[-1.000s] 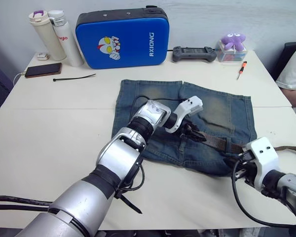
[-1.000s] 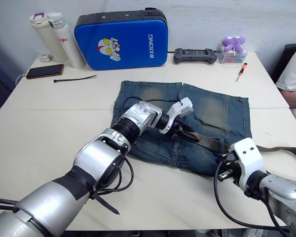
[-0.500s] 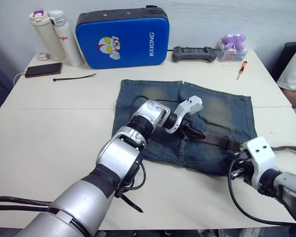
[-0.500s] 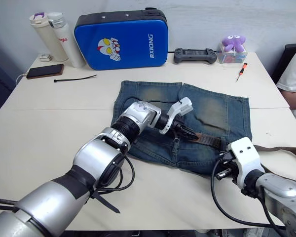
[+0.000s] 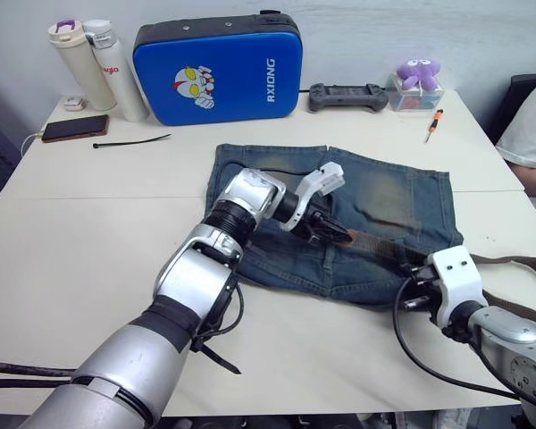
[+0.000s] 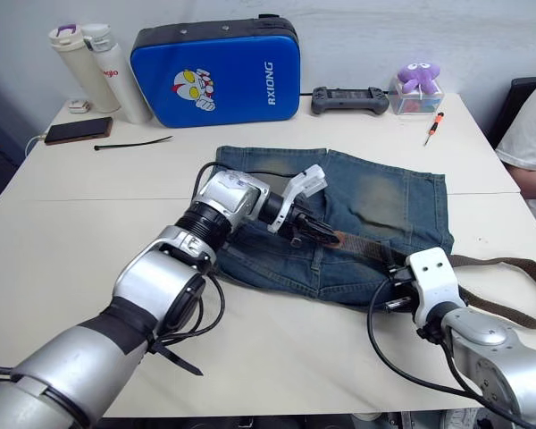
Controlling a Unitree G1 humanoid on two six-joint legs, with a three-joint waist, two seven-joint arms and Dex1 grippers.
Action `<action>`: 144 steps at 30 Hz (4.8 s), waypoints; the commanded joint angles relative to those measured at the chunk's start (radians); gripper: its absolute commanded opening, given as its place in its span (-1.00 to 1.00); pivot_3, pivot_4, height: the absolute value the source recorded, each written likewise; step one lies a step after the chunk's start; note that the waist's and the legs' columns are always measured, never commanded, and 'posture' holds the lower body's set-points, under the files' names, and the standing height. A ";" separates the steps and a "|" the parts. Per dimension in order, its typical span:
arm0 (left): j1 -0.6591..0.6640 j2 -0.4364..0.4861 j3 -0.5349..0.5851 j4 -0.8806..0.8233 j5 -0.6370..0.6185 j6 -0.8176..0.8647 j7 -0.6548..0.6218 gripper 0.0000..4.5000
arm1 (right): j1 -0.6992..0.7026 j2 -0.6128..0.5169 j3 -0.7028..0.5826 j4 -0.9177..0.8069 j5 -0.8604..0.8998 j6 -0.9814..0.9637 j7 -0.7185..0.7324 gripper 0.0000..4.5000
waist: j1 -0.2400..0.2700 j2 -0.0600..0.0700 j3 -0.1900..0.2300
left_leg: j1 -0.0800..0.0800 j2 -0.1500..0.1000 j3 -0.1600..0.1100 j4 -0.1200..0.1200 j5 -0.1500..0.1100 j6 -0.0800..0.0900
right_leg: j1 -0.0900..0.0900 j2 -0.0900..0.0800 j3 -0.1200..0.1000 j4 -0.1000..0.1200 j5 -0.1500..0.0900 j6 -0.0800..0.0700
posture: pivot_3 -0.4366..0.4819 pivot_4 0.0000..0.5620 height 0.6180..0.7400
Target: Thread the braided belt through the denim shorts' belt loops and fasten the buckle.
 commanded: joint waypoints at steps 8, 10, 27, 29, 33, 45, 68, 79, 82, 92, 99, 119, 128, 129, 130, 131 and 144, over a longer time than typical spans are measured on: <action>0.101 0.076 -0.045 -0.260 -0.055 0.159 -0.017 -0.98 | -0.012 -0.008 0.001 0.078 -0.066 -0.016 0.006 -1.00 | -0.001 -0.001 -0.001 | 0.000 0.000 0.000 0.000 0.000 0.000 | -0.001 0.000 0.001 0.001 0.000 0.000 | -0.05 -0.47 1.00; 0.116 0.083 -0.044 -0.285 -0.066 0.178 -0.004 -0.98 | -0.011 -0.009 0.001 0.078 -0.070 -0.030 0.014 -1.00 | -0.003 -0.001 -0.001 | 0.000 0.000 0.000 0.000 0.001 -0.001 | -0.001 0.000 0.001 0.002 0.000 0.000 | -0.05 -0.47 1.00; 0.215 0.010 0.029 -0.383 -0.183 0.300 0.218 -0.98 | -0.229 -0.031 -0.212 -0.041 0.205 0.101 0.157 -1.00 | -0.005 -0.001 -0.001 | -0.001 0.000 0.000 0.000 0.001 -0.001 | -0.003 0.000 0.001 0.003 0.000 0.000 | -0.05 -0.47 1.00; 0.223 0.013 0.027 -0.396 -0.193 0.305 0.229 -0.98 | -0.254 -0.034 -0.216 -0.032 0.210 0.118 0.150 -1.00 | -0.005 -0.001 -0.001 | -0.001 0.000 0.000 0.000 0.001 -0.001 | -0.003 0.000 0.001 0.003 0.000 0.000 | -0.05 -0.47 1.00; 0.228 -0.021 0.046 -0.414 -0.222 0.313 0.278 -0.98 | -0.340 -0.006 -0.148 0.022 0.210 0.125 0.131 -1.00 | -0.004 -0.001 -0.001 | -0.001 0.000 0.001 0.000 0.001 -0.001 | -0.003 0.000 0.001 0.002 0.000 0.000 | -0.05 -0.47 1.00; 0.245 -0.020 0.027 -0.440 -0.258 0.317 0.309 -0.98 | -0.277 -0.011 -0.093 0.297 -0.011 -0.113 0.064 -1.00 | 0.003 -0.001 -0.001 | -0.002 -0.001 0.002 0.000 0.002 -0.001 | -0.003 0.000 0.001 0.002 0.000 0.000 | -0.05 -0.47 1.00; 0.126 -0.045 0.111 -0.340 -0.362 0.381 0.291 -1.00 | 0.014 0.216 -0.482 -0.006 0.985 -0.178 -0.119 0.00 | 0.003 0.000 -0.001 | -0.002 -0.001 -0.001 -0.002 0.002 -0.001 | -0.002 0.000 0.002 0.001 0.000 0.000 | -0.05 -0.47 1.00; 0.119 -0.023 0.106 -0.360 -0.398 0.449 0.281 -1.00 | 0.099 0.381 -0.204 0.069 1.020 -0.456 -0.264 0.98 | -0.024 0.000 -0.001 | -0.001 0.000 0.000 -0.002 0.003 -0.001 | -0.003 0.001 0.004 0.002 0.000 0.000 | -0.05 -0.47 1.00; 0.124 -0.014 0.100 -0.366 -0.396 0.449 0.285 -1.00 | 0.081 0.424 -0.170 0.091 1.041 -0.523 -0.253 0.98 | -0.023 0.000 -0.001 | -0.001 0.000 0.000 -0.002 0.003 -0.001 | -0.003 0.001 0.004 0.002 0.000 0.000 | -0.05 -0.47 1.00; 0.131 -0.007 0.098 -0.358 -0.389 0.435 0.303 -1.00 | 0.053 0.473 -0.078 0.161 1.044 -0.626 -0.194 0.66 | -0.023 0.000 -0.001 | -0.001 0.000 0.000 -0.002 0.003 -0.001 | -0.003 0.000 0.004 0.002 0.000 0.000 | -0.05 -0.47 1.00; 0.134 -0.004 0.087 -0.347 -0.380 0.411 0.310 -1.00 | 0.059 0.480 -0.065 0.173 1.036 -0.677 -0.162 -0.94 | -0.023 0.000 -0.001 | -0.001 0.000 0.000 -0.002 0.003 -0.002 | -0.003 0.000 0.004 0.002 0.000 0.000 | -0.05 -0.47 1.00; 0.139 0.319 0.071 -0.521 -0.335 0.220 0.192 0.98 | 0.055 0.485 0.066 0.213 1.034 -0.648 -0.240 -1.00 | -0.024 0.000 -0.001 | -0.001 0.000 0.000 -0.003 0.003 -0.002 | -0.004 0.000 0.004 0.002 0.000 0.000 | -0.05 -0.47 1.00; 0.229 0.371 0.104 -0.630 -0.341 0.273 0.254 0.98 | 0.020 0.489 0.170 0.248 1.102 -0.578 -0.231 -1.00 | -0.024 0.000 -0.001 | -0.001 0.000 0.000 -0.002 0.003 -0.002 | -0.004 0.000 0.004 0.002 0.000 0.000 | -0.05 -0.47 1.00; 0.236 0.372 0.105 -0.639 -0.342 0.276 0.261 0.98 | 0.016 0.482 0.172 0.249 1.112 -0.570 -0.224 -1.00 | -0.024 0.000 0.000 | -0.001 0.000 -0.001 -0.002 0.003 -0.002 | -0.004 0.000 0.004 0.002 0.000 0.000 | -0.05 -0.47 1.00; 0.242 0.373 0.105 -0.647 -0.342 0.277 0.265 0.98 | 0.010 0.478 0.174 0.251 1.125 -0.563 -0.219 -1.00 | -0.024 0.000 0.000 | -0.002 0.000 -0.001 -0.002 0.003 -0.001 | -0.004 0.000 0.004 0.002 0.000 0.000 | -0.05 -0.47 1.00; 0.247 0.374 0.106 -0.654 -0.345 0.282 0.270 0.98 | 0.003 0.473 0.177 0.253 1.131 -0.556 -0.216 -1.00 | -0.024 0.000 0.000 | -0.002 0.000 -0.001 -0.002 0.003 -0.001 | -0.004 0.000 0.004 0.001 0.000 0.000 | -0.05 -0.47 1.00; 0.357 0.461 0.123 -0.775 -0.363 0.135 0.225 0.98 | 0.017 0.330 -0.064 0.202 1.154 -0.641 -0.284 -1.00 | -0.025 0.000 -0.001 | -0.002 0.000 -0.001 -0.002 0.003 -0.001 | -0.004 0.000 0.004 0.002 0.000 0.000 | -0.05 -0.47 1.00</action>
